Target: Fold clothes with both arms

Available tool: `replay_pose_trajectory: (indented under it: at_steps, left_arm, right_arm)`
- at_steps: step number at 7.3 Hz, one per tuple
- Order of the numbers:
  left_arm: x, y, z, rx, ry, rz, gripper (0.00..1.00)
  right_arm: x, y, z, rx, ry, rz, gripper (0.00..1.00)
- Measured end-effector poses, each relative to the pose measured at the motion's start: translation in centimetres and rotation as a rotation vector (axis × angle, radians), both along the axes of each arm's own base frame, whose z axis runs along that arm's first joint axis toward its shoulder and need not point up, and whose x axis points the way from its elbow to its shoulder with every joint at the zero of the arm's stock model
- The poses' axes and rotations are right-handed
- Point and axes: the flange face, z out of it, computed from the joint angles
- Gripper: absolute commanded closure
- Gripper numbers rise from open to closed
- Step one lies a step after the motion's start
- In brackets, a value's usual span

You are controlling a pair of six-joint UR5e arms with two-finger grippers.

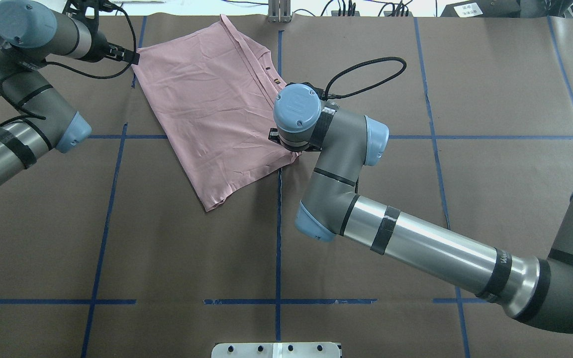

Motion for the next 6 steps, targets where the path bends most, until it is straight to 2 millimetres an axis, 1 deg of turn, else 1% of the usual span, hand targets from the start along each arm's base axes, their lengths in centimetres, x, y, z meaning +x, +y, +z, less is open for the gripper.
replay_pose_trajectory:
  at_steps: [1, 2, 3, 4, 6]
  left_arm:
    - [0.0, 0.1, -0.2, 0.004, 0.003, 0.0, 0.0]
    - [0.2, 0.2, -0.5, 0.008, 0.006, 0.003, 0.0]
    - [0.5, 0.4, -0.8, 0.012, 0.009, 0.008, 0.0]
    - [0.9, 0.7, -1.2, 0.017, 0.013, 0.013, 0.0]
    - [1.5, 1.2, -2.3, 0.026, 0.03, 0.019, 0.0]
  right_arm:
    - [0.3, 0.2, -0.6, 0.006, -0.012, 0.003, 1.0]
    - [1.2, 0.7, -0.8, 0.015, -0.026, 0.005, 1.0]
    - [2.6, 2.0, -0.3, 0.033, -0.041, 0.008, 1.0]
    - [4.1, 4.6, 0.7, 0.058, -0.057, 0.012, 1.0]
    - [6.5, 12.4, 2.3, 0.103, -0.094, 0.019, 1.0]
